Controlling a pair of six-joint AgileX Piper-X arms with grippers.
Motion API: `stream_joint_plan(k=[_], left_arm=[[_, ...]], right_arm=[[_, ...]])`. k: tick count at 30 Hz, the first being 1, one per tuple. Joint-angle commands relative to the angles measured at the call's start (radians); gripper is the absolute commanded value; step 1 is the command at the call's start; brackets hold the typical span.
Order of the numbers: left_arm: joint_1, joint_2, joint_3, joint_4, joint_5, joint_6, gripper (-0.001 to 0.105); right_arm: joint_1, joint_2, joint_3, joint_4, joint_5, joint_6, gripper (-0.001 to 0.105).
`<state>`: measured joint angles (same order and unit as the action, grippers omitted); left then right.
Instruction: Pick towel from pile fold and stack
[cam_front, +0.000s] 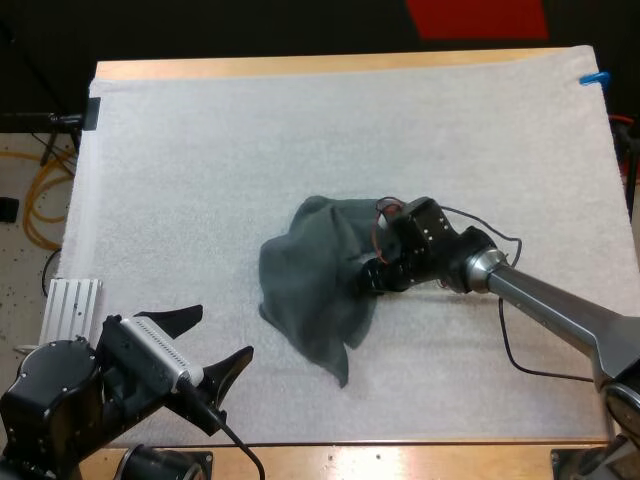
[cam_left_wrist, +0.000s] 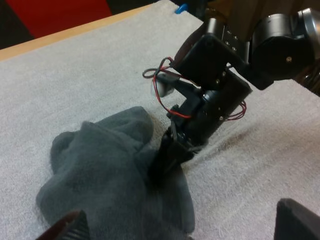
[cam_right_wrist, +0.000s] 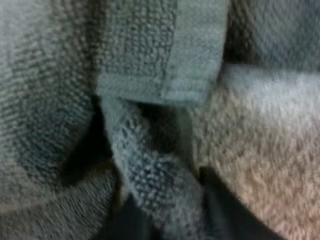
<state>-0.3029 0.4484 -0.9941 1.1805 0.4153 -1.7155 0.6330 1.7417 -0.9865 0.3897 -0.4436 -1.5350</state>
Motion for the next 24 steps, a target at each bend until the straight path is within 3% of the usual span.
stream_joint_plan(k=[1, 4, 12, 18, 24], left_arm=[[-0.005, -0.003, -0.005, 0.004, 0.005, -0.005, 0.072], [-0.005, -0.003, -0.005, 0.004, 0.005, -0.005, 0.072], [-0.005, -0.003, -0.005, 0.004, 0.005, -0.005, 0.072], [-0.005, -0.003, -0.005, 0.004, 0.005, -0.005, 0.072], [-0.005, -0.003, -0.005, 0.004, 0.005, -0.005, 0.072]], right_arm=[[-0.002, -0.014, -0.011, -0.018, -0.01, 0.003, 0.001], [-0.002, -0.051, -0.037, -0.016, -0.002, -0.021, 0.001], [0.0, -0.277, -0.201, 0.017, 0.155, -0.173, 0.001], [0.0, -0.391, -0.305, 0.019, 0.155, -0.183, 0.001], [0.0, -0.479, -0.329, 0.097, 0.155, -0.165, 0.001]])
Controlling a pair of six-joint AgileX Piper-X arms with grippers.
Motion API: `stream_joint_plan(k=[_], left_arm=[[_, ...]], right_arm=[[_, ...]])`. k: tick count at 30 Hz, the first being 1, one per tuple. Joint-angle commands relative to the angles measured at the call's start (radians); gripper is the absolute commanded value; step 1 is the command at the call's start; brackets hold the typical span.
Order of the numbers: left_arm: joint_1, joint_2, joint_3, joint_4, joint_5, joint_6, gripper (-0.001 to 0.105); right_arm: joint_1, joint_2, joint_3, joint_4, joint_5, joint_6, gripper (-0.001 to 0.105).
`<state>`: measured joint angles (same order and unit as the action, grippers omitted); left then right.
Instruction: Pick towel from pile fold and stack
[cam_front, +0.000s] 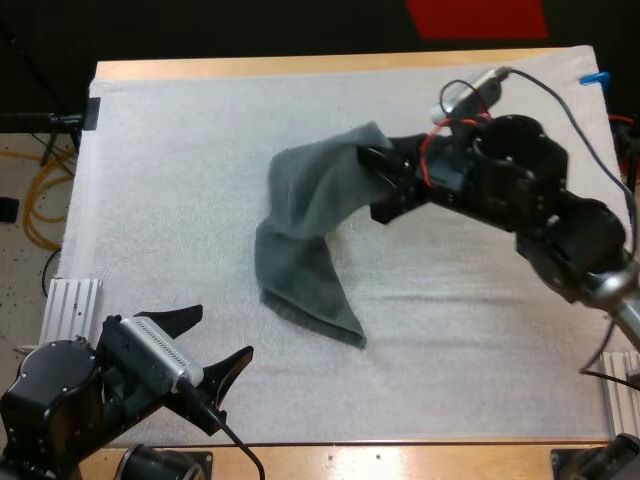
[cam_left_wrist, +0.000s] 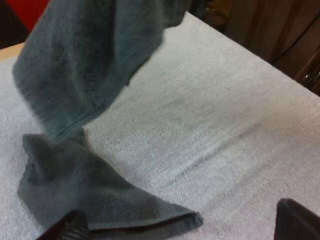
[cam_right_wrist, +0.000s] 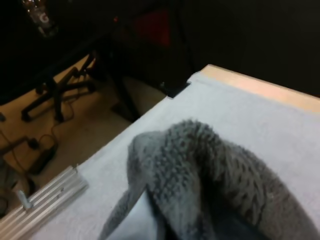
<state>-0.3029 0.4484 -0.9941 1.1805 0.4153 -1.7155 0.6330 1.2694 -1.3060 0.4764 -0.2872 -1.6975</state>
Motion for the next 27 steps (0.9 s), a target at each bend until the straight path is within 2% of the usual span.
stream_joint_plan(k=[1, 6, 13, 15, 19, 27], left_arm=[[-0.005, -0.003, -0.005, 0.004, 0.005, -0.005, 0.072], [-0.005, -0.003, -0.005, 0.004, 0.005, -0.005, 0.072], [-0.005, -0.003, -0.005, 0.004, 0.005, -0.005, 0.072], [-0.005, -0.003, -0.005, 0.004, 0.005, -0.005, 0.072], [-0.005, -0.003, -0.005, 0.004, 0.005, -0.005, 0.072], [-0.005, -0.003, 0.017, 0.004, 0.005, -0.009, 0.072]], right_arm=[[0.0, -0.018, -0.009, 0.03, -0.001, -0.003, 0.001], [0.0, -0.068, -0.009, 0.189, -0.001, -0.003, 0.001], [-0.002, -0.036, -0.009, 0.297, 0.021, -0.027, 0.001], [-0.005, 0.002, -0.009, 0.291, 0.062, -0.048, 0.001], [-0.06, 0.071, -0.009, 0.247, 0.071, -0.051, 0.001], [-0.273, 0.222, -0.009, 0.109, 0.071, -0.041, 0.001]])
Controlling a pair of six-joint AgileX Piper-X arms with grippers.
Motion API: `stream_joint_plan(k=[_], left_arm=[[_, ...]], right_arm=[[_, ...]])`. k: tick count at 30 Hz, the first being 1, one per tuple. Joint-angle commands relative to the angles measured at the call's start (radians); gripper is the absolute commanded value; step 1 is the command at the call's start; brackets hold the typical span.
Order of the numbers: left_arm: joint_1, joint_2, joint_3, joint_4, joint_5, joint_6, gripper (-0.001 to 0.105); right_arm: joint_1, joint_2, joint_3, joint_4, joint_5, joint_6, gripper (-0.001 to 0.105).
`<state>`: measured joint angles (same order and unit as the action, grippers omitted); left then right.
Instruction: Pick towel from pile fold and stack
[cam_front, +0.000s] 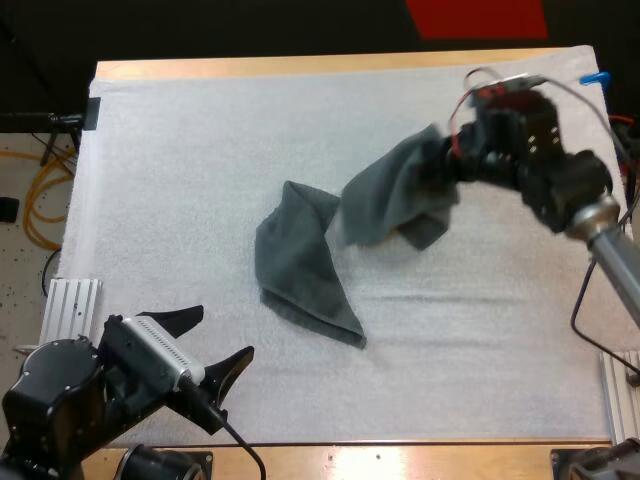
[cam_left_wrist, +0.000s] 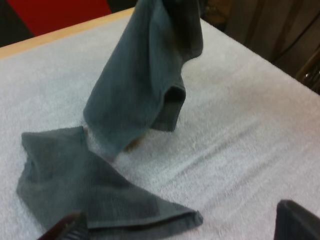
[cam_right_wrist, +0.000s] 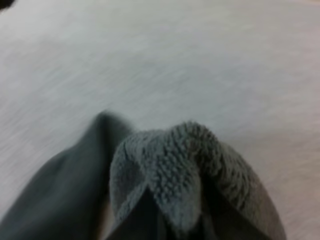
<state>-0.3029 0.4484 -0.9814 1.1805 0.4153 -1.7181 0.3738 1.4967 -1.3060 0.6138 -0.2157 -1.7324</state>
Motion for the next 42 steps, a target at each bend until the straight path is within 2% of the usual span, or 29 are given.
stream_joint_plan(k=[1, 7, 12, 15, 18, 26, 28, 29, 31, 33, 36, 42], left_arm=[[-0.005, -0.003, 0.009, 0.004, 0.005, -0.007, 0.072], [-0.005, -0.003, 0.04, 0.004, 0.005, -0.009, 0.072], [-0.005, -0.003, 0.039, 0.004, 0.005, -0.012, 0.072], [-0.005, -0.003, 0.039, 0.004, 0.005, -0.034, 0.072], [-0.005, -0.003, 0.039, 0.002, 0.005, -0.069, 0.072], [-0.005, -0.003, 0.039, -0.019, 0.005, -0.129, 0.072], [-0.005, -0.003, 0.039, -0.026, 0.005, -0.134, 0.072], [-0.005, -0.001, 0.039, -0.034, 0.005, -0.134, 0.072], [-0.005, -0.001, 0.039, -0.049, 0.005, -0.134, 0.072], [-0.005, -0.001, 0.039, -0.068, 0.005, -0.137, 0.072], [-0.005, -0.001, 0.039, -0.093, 0.005, -0.142, 0.072], [-0.005, -0.001, 0.039, -0.094, 0.005, -0.143, 0.072]], right_arm=[[-0.031, 0.007, -0.009, -0.045, 0.0, -0.006, 0.001], [-0.162, 0.118, -0.009, -0.322, 0.011, 0.01, 0.001], [-0.216, 0.194, -0.009, -0.608, 0.112, 0.008, 0.001], [-0.234, 0.238, -0.021, -0.753, 0.244, 0.001, 0.001], [-0.249, 0.278, -0.054, -0.752, 0.331, 0.0, 0.001], [-0.299, 0.355, -0.07, -0.656, 0.442, 0.002, 0.001], [-0.313, 0.375, -0.07, -0.622, 0.426, 0.002, 0.006], [-0.32, 0.382, -0.07, -0.6, 0.4, 0.002, 0.014], [-0.324, 0.385, -0.07, -0.564, 0.329, 0.01, 0.033], [-0.324, 0.382, -0.07, -0.549, 0.291, 0.024, 0.063], [-0.313, 0.36, -0.075, -0.517, 0.28, 0.029, 0.09], [-0.28, 0.227, -0.076, -0.36, 0.264, 0.023, 0.093]])
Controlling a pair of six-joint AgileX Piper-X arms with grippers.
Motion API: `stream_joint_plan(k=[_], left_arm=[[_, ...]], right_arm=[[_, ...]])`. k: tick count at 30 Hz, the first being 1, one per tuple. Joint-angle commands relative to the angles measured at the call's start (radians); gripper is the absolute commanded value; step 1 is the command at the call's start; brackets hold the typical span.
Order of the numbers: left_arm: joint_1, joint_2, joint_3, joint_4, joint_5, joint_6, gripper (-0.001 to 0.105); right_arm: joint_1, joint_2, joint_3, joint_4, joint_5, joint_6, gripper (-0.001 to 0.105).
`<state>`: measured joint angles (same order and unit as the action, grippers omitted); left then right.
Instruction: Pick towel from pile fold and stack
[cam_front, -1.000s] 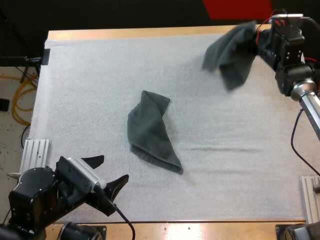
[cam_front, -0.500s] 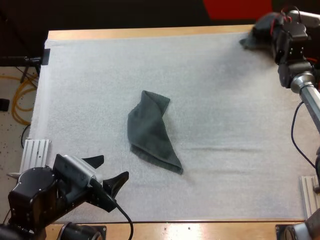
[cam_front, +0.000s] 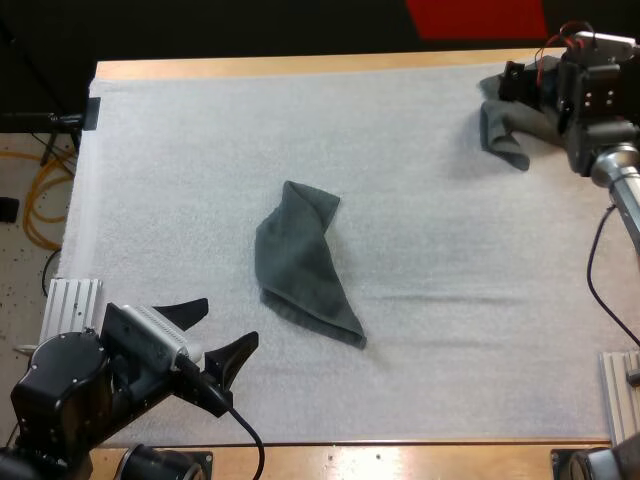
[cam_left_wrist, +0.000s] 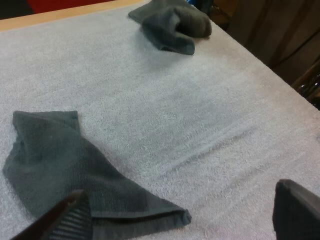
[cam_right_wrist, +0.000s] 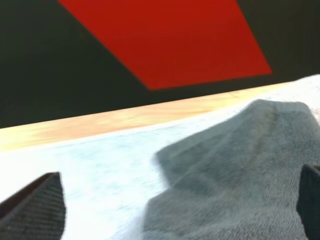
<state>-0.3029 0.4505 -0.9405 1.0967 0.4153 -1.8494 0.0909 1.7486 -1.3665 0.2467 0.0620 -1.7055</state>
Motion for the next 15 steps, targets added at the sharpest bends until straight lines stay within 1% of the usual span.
stream_joint_plan(k=[1, 5, 9, 12, 15], left_arm=[[-0.005, -0.003, -0.002, -0.01, 0.005, -0.011, 0.072], [-0.005, -0.003, -0.002, -0.01, 0.005, -0.011, 0.072], [-0.005, -0.003, 0.004, -0.008, 0.005, -0.009, 0.072], [-0.005, -0.003, 0.006, -0.006, 0.005, -0.009, 0.072], [-0.005, -0.003, 0.01, -0.002, 0.005, -0.009, 0.072]], right_arm=[[0.008, -0.049, -0.015, 0.034, -0.022, -0.006, 0.093], [0.043, -0.166, -0.015, 0.229, -0.061, -0.043, 0.093], [0.089, -0.25, -0.015, 0.444, -0.149, -0.043, 0.093], [0.139, -0.294, -0.015, 0.564, -0.209, -0.041, 0.093], [0.199, -0.333, -0.015, 0.667, -0.234, -0.051, 0.093]])
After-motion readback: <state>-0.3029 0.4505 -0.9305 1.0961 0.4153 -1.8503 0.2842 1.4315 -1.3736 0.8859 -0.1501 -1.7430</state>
